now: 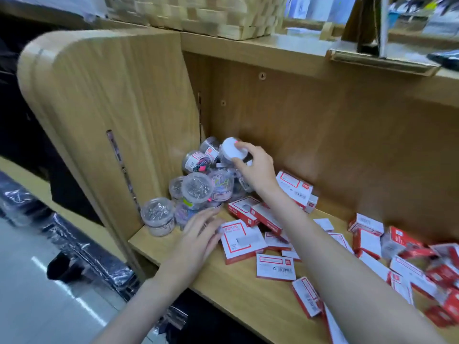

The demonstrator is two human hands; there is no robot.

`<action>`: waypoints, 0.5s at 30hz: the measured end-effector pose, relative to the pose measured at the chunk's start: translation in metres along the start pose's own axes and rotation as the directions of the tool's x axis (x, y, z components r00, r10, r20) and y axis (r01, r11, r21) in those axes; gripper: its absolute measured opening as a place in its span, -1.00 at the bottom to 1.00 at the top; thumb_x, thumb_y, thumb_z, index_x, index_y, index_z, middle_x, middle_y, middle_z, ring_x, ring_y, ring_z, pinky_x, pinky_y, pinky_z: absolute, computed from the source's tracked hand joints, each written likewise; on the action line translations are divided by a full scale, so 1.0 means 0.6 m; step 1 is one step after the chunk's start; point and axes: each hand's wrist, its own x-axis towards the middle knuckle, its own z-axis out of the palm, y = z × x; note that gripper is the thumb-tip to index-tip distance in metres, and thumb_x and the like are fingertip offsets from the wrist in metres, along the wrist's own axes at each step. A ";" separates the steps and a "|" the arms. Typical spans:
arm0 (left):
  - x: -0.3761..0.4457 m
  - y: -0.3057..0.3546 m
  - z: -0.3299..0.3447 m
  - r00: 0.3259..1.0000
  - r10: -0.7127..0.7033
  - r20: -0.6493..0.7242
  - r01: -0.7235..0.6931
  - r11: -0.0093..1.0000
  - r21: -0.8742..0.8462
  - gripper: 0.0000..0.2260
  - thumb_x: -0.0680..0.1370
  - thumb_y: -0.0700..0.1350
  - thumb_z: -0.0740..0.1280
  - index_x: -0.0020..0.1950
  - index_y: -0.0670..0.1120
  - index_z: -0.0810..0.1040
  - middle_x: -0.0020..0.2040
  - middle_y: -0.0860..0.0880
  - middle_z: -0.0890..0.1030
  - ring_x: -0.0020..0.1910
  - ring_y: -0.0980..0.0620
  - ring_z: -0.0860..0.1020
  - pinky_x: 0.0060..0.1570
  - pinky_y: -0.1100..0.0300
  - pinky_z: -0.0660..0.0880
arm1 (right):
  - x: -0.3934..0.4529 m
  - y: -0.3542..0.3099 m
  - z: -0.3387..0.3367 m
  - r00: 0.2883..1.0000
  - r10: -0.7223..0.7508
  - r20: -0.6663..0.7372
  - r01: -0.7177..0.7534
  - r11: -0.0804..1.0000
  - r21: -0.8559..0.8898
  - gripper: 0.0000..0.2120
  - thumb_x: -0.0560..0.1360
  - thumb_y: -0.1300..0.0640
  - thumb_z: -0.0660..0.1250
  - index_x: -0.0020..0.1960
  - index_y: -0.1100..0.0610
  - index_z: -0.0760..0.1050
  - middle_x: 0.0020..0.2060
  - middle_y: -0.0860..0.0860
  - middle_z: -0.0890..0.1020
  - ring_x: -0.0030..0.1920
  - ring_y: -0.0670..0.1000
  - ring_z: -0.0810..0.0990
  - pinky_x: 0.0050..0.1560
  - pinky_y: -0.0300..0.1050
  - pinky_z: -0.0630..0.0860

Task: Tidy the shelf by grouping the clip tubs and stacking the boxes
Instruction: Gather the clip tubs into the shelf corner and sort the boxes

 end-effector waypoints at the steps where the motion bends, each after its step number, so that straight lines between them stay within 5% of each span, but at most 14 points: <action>1: 0.001 -0.002 -0.002 0.998 0.066 -0.006 -0.066 0.995 0.077 -0.74 0.59 0.04 0.10 0.16 -0.08 0.40 0.23 -0.04 0.40 0.20 -0.02 0.39 0.27 0.22 0.26 | -0.001 0.002 -0.003 0.999 -0.052 0.004 0.052 0.999 0.001 -0.71 0.44 0.24 0.34 0.16 0.12 0.56 0.07 0.12 0.56 0.08 0.06 0.52 -0.03 -0.43 0.26; 5: -0.012 -0.018 -0.024 0.998 0.048 0.029 -0.053 0.976 0.210 -0.70 0.54 0.10 0.15 0.14 -0.03 0.47 0.15 -0.01 0.50 0.12 0.00 0.43 0.09 0.12 0.36 | -0.008 -0.010 0.002 0.974 -0.190 0.123 0.186 0.982 0.037 -0.83 0.41 0.28 0.36 -0.03 0.15 0.64 -0.02 0.10 0.58 -0.03 0.03 0.56 0.06 -0.25 0.44; 8: -0.030 -0.028 -0.036 0.981 0.121 0.152 -0.148 0.971 0.188 -0.67 0.60 0.14 0.06 0.13 -0.03 0.47 0.12 0.04 0.49 0.08 0.05 0.46 0.06 0.19 0.35 | -0.013 -0.017 0.020 0.969 -0.136 0.205 0.155 0.985 -0.079 -0.88 0.44 0.25 0.33 -0.11 0.14 0.64 0.02 0.07 0.58 0.10 0.03 0.52 0.13 -0.17 0.35; 15: -0.054 -0.002 -0.061 0.994 0.100 0.034 -0.105 0.932 0.346 -0.59 0.49 0.14 0.20 0.30 0.03 0.37 0.28 -0.04 0.36 0.21 -0.06 0.38 0.16 0.08 0.26 | -0.038 -0.036 -0.009 0.987 -0.107 -0.123 0.108 0.994 0.001 -0.87 0.47 0.27 0.28 -0.09 0.18 0.61 -0.11 0.02 0.58 -0.10 -0.09 0.49 -0.11 -0.51 0.24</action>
